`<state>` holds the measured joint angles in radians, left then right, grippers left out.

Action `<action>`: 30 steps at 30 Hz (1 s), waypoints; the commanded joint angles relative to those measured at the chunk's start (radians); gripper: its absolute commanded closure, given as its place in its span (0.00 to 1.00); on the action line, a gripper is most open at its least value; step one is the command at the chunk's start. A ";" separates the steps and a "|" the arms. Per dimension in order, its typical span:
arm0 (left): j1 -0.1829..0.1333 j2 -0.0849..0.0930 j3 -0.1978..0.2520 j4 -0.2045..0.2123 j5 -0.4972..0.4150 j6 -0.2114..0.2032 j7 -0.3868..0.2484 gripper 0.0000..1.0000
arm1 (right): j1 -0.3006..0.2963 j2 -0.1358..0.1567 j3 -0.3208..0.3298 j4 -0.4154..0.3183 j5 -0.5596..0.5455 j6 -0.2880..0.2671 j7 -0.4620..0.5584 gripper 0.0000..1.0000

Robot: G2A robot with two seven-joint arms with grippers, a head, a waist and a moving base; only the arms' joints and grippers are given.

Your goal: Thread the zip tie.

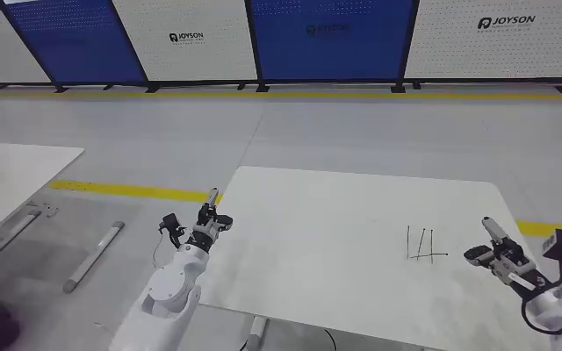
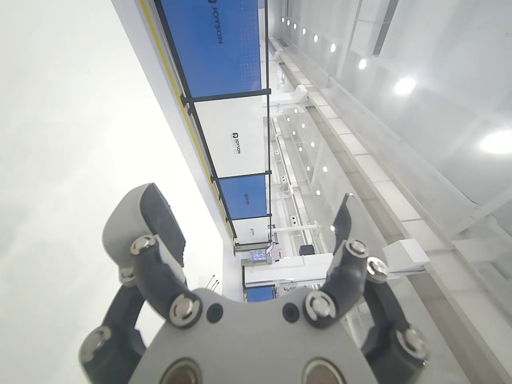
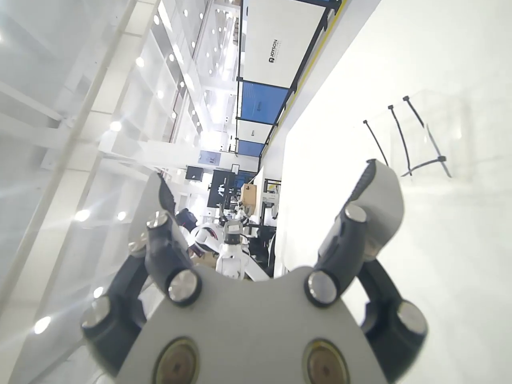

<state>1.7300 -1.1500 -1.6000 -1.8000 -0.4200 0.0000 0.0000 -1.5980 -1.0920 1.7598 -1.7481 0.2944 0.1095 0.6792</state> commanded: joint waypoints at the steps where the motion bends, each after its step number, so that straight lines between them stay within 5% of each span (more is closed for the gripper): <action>1: 0.000 0.000 0.000 0.000 0.000 0.000 0.000 0.00 | 0.003 0.000 0.001 0.006 0.007 0.001 0.000 0.00; 4: 0.000 0.000 0.000 0.000 0.000 0.000 0.000 0.00 | 0.059 0.003 0.004 0.083 0.005 -0.013 0.011 0.00; 7: 0.000 0.000 0.000 0.000 0.000 0.000 0.000 0.00 | 0.133 0.015 0.018 0.177 -0.006 -0.051 0.128 0.00; 9: 0.000 0.000 0.000 0.000 0.000 0.000 0.000 0.00 | 0.183 0.028 0.021 0.239 -0.011 -0.098 0.299 0.00; 13: 0.000 0.000 0.000 0.000 0.000 0.000 0.000 0.00 | 0.270 0.047 0.028 0.360 -0.070 -0.155 0.418 0.00; 15: 0.000 0.000 0.000 0.000 0.000 0.000 0.000 0.00 | 0.301 0.053 0.019 0.404 -0.134 -0.184 0.398 0.00; 20: 0.000 0.000 0.000 0.000 0.000 0.000 0.000 0.00 | 0.350 0.046 -0.061 0.476 -0.209 -0.157 0.280 0.00; 30: 0.000 0.000 0.000 0.000 0.000 0.000 0.000 0.00 | 0.350 0.046 -0.061 0.476 -0.209 -0.157 0.280 0.00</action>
<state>1.7300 -1.1500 -1.6000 -1.8000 -0.4200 0.0000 0.0000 -1.2478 -1.0457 1.6985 -1.2726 0.0853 -0.0473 0.9593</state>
